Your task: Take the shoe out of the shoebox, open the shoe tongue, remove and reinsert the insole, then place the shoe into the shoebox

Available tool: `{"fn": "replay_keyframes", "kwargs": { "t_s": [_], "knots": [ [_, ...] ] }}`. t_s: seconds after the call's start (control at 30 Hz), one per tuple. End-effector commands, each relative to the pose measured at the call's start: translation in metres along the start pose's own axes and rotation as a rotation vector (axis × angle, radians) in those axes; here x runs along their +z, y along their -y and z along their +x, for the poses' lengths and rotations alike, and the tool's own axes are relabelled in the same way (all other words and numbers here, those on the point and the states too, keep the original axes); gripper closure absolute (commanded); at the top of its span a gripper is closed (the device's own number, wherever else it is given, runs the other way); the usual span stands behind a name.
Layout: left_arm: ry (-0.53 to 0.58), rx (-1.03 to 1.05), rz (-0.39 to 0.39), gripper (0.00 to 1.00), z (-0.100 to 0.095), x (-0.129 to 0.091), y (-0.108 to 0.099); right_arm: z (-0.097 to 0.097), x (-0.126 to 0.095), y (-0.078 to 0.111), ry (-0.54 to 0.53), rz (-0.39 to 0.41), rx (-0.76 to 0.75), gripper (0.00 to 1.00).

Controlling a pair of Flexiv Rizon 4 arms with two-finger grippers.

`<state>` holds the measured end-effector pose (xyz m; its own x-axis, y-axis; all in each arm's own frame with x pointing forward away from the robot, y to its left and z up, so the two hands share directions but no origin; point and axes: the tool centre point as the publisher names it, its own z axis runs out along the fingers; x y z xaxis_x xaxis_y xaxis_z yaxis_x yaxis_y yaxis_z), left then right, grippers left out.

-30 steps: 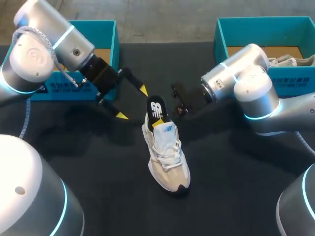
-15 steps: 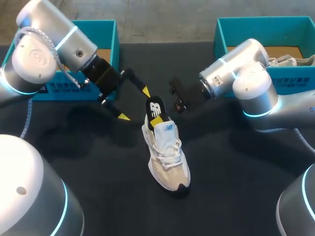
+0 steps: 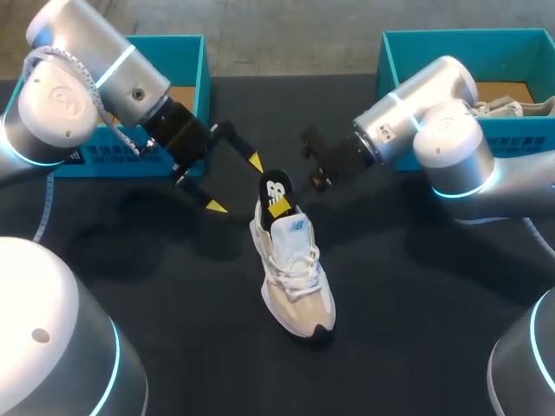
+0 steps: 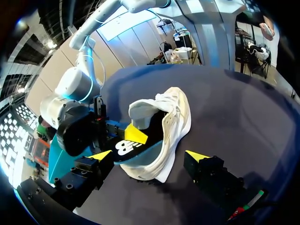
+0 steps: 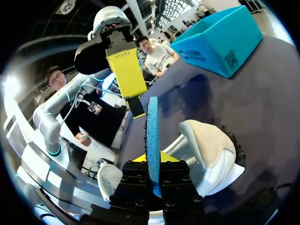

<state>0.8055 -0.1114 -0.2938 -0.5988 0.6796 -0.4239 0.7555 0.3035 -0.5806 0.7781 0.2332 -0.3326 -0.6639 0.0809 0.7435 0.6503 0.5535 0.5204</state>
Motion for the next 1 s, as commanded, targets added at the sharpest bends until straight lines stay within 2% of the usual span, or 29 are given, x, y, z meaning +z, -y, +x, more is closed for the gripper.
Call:
{"fn": "replay_keyframes", "kwargs": {
  "t_s": [0.03, 0.37, 0.5, 0.73, 0.77, 0.83, 1.0],
  "knots": [
    [0.000, 0.003, -0.005, 0.00, 0.000, -0.001, 0.003, -0.003, 0.008, 0.004, -0.011, 0.017, 0.018, 1.00],
    [0.000, 0.006, -0.010, 0.00, -0.001, -0.002, 0.003, 0.001, 0.018, 0.022, -0.036, 0.026, 0.072, 1.00],
    [0.000, 0.006, -0.010, 0.00, -0.001, -0.002, 0.002, 0.001, 0.021, 0.022, -0.041, 0.042, 0.080, 1.00],
    [-0.001, 0.012, -0.005, 0.00, -0.002, -0.002, 0.002, 0.004, 0.014, 0.010, -0.018, 0.041, 0.054, 0.94],
    [-0.001, 0.012, -0.004, 0.00, -0.001, -0.002, 0.001, 0.004, 0.013, 0.008, -0.015, 0.042, 0.049, 0.91],
    [0.001, 0.012, -0.003, 0.00, 0.000, -0.004, 0.001, 0.004, 0.013, 0.005, -0.014, 0.043, 0.045, 0.72],
    [0.005, 0.007, -0.004, 0.00, 0.003, -0.005, -0.001, 0.003, 0.013, 0.004, -0.017, 0.051, 0.045, 0.68]
  ]
}}
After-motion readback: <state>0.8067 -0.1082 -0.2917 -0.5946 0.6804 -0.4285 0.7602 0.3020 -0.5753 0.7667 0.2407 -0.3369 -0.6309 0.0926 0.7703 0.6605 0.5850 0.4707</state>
